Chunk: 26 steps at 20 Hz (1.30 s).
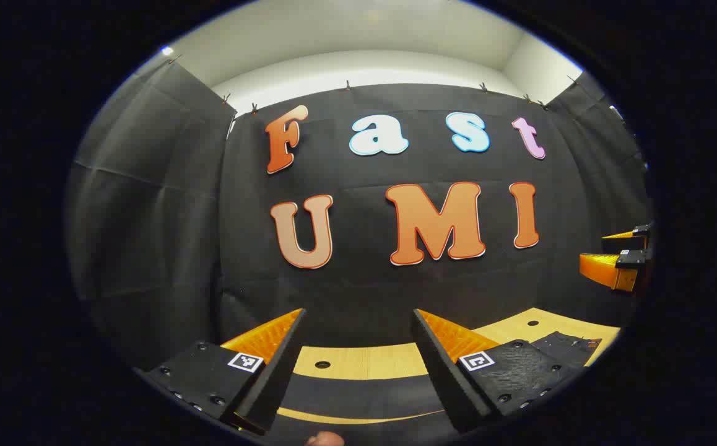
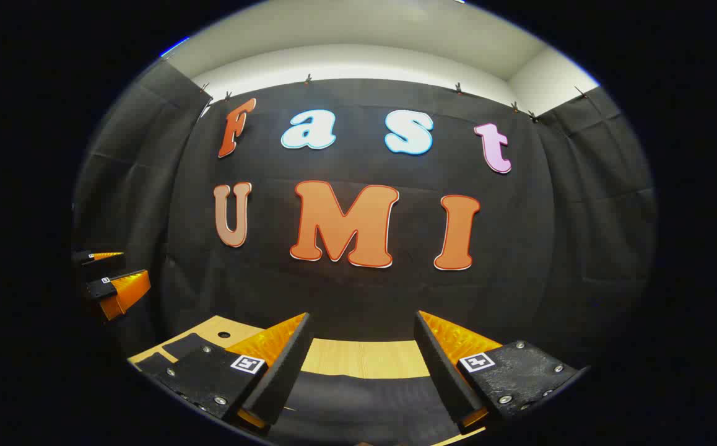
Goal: Grasp the waist and the cuffs of the jeans and fold them to make the two legs overlap; first hold the waist and fold one-third of the jeans toward the cuffs, then hold the cuffs and fold the remaining one-third in the same direction to finish folding.
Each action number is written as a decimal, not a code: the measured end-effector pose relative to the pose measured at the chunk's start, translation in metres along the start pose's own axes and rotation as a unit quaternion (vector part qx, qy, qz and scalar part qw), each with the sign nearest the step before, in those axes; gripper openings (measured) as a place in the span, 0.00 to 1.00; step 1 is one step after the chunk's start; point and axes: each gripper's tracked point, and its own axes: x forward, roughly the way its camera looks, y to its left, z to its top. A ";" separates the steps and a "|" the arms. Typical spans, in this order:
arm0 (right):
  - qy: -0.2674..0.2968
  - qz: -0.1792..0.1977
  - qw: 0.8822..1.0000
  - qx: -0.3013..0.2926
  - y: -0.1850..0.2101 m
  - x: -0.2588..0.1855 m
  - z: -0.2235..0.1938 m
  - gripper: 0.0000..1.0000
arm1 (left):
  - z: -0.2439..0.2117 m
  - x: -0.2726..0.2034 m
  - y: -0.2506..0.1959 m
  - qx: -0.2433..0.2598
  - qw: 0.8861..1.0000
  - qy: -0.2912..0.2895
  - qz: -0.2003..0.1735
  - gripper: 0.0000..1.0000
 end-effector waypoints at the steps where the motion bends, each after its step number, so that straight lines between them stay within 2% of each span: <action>1: -0.002 0.003 1.000 0.003 0.000 0.003 0.002 1.00 | -0.001 0.001 -0.002 -0.008 1.000 -0.002 0.003 0.99; 4: 0.001 0.009 1.000 0.015 -0.002 0.011 0.000 1.00 | -0.004 0.008 -0.012 -0.024 1.000 0.004 0.004 0.99; 8: 0.013 0.011 1.000 0.022 -0.014 0.019 -0.013 0.99 | -0.018 0.016 -0.013 0.010 0.999 0.025 0.034 0.99; 10: 0.018 0.012 0.999 0.032 -0.019 0.021 -0.017 0.94 | -0.021 0.020 -0.022 0.010 0.999 0.034 0.032 0.99; 11: 0.013 0.009 0.999 0.036 -0.025 0.024 -0.017 0.98 | -0.023 0.023 -0.026 0.005 0.999 0.034 0.028 1.00; 14: 0.002 0.002 0.999 0.047 -0.034 0.029 -0.017 0.98 | -0.029 0.029 -0.033 0.008 0.999 0.045 0.026 1.00; 15: 0.006 -0.002 0.999 0.048 -0.039 0.029 -0.021 0.94 | -0.031 0.030 -0.034 0.010 0.998 0.051 0.026 1.00; 19: 0.030 -0.014 0.998 0.050 -0.053 0.033 -0.036 0.94 | -0.038 0.033 -0.025 0.016 0.997 0.064 0.041 1.00; 20: 0.036 -0.020 0.998 0.051 -0.059 0.033 -0.041 0.99 | -0.040 0.033 -0.021 0.019 0.996 0.070 0.048 0.99; 22: 0.057 -0.036 0.996 0.055 -0.072 0.034 -0.054 0.99 | -0.050 0.034 -0.011 0.011 0.995 0.087 0.056 1.00; 26: 0.126 -0.070 0.987 0.069 -0.107 0.029 -0.094 0.99 | -0.094 0.025 0.015 -0.008 0.983 0.159 0.090 0.99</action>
